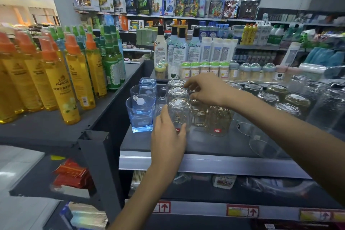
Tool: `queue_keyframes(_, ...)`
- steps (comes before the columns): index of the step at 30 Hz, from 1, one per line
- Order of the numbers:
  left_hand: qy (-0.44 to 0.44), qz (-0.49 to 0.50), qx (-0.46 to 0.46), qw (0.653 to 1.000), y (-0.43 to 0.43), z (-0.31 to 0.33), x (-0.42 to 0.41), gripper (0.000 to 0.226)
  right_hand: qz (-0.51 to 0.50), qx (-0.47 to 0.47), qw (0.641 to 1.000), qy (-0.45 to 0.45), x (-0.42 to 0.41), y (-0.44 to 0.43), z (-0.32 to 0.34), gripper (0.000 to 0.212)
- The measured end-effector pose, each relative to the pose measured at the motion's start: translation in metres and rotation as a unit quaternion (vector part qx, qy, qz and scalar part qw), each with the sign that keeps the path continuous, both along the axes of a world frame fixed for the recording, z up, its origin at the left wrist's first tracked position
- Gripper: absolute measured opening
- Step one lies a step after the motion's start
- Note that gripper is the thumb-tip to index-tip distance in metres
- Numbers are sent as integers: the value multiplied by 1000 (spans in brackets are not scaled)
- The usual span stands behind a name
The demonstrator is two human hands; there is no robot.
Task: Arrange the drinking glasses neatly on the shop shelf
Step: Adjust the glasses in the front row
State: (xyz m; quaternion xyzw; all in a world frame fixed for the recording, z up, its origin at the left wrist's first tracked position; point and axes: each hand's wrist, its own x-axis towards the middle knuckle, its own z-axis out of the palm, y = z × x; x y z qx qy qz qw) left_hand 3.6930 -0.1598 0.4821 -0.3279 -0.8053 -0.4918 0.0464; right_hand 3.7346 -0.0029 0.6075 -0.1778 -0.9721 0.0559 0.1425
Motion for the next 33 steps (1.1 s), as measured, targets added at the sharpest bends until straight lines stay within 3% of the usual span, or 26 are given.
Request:
queue_keyframes(7,-7,14,-9,1000,-8,4,7,72,13,-6,999,-36,-2,-7,-3,56)
queue_keyframes(13,150,45,-73,985,-47,-10,10,35,22,7,1000,-16,31,-24,-11,50)
queue_keyframes(18,278,42,-121,952,-52,-40,-2,39,25,41,998,-32,34,-42,-30,72)
queue_keyframes(25,354,43,-52,933,-54,-57,-7,29,7,59,998,24,29,-45,-53,58)
queue_keyframes(33,369,45,-36,928,-55,-61,-6,28,-11,55,998,42,27,-52,-63,49)
